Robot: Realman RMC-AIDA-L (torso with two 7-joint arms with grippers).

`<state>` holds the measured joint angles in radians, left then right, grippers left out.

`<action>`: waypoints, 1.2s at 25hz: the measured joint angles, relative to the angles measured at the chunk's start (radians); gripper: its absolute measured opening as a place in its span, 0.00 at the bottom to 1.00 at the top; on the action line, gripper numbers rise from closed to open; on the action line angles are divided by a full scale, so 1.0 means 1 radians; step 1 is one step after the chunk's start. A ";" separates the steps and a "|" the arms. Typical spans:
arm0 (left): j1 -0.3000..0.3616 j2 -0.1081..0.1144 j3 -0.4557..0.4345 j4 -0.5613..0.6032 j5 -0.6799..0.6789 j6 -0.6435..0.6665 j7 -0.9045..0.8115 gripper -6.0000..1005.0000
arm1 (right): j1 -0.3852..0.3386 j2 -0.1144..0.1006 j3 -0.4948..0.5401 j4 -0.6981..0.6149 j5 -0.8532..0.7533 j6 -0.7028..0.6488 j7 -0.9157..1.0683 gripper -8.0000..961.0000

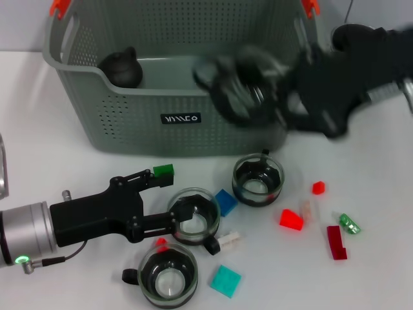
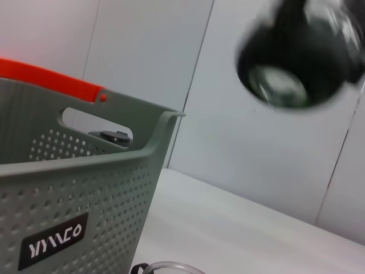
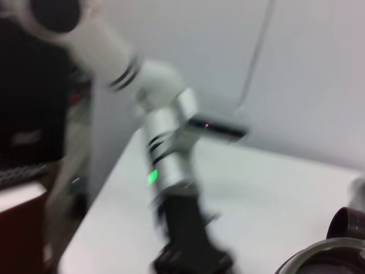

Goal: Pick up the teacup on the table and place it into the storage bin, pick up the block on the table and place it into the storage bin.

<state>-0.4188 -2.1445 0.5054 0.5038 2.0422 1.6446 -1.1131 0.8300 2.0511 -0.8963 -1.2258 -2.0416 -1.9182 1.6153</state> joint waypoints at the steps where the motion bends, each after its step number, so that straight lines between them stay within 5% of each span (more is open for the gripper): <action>1: 0.000 0.000 0.001 0.000 0.000 0.000 0.000 0.81 | 0.020 0.003 0.006 0.005 0.002 0.026 0.015 0.09; 4: 0.000 0.001 0.001 0.000 -0.001 0.001 0.001 0.81 | 0.087 0.001 0.008 0.054 -0.011 0.150 0.070 0.10; 10: -0.002 0.004 -0.001 0.005 -0.001 0.007 0.004 0.81 | 0.232 -0.041 0.007 0.292 -0.126 0.500 0.176 0.12; 16: -0.009 0.005 -0.001 0.005 -0.004 0.010 0.004 0.81 | 0.305 -0.052 0.004 0.464 -0.215 0.759 0.191 0.13; 30: -0.012 0.005 -0.001 0.001 -0.006 0.003 0.004 0.81 | 0.332 -0.020 -0.144 0.698 -0.247 1.064 0.130 0.17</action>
<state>-0.4310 -2.1398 0.5046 0.5044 2.0362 1.6481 -1.1090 1.1623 2.0309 -1.0406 -0.5277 -2.2888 -0.8545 1.7452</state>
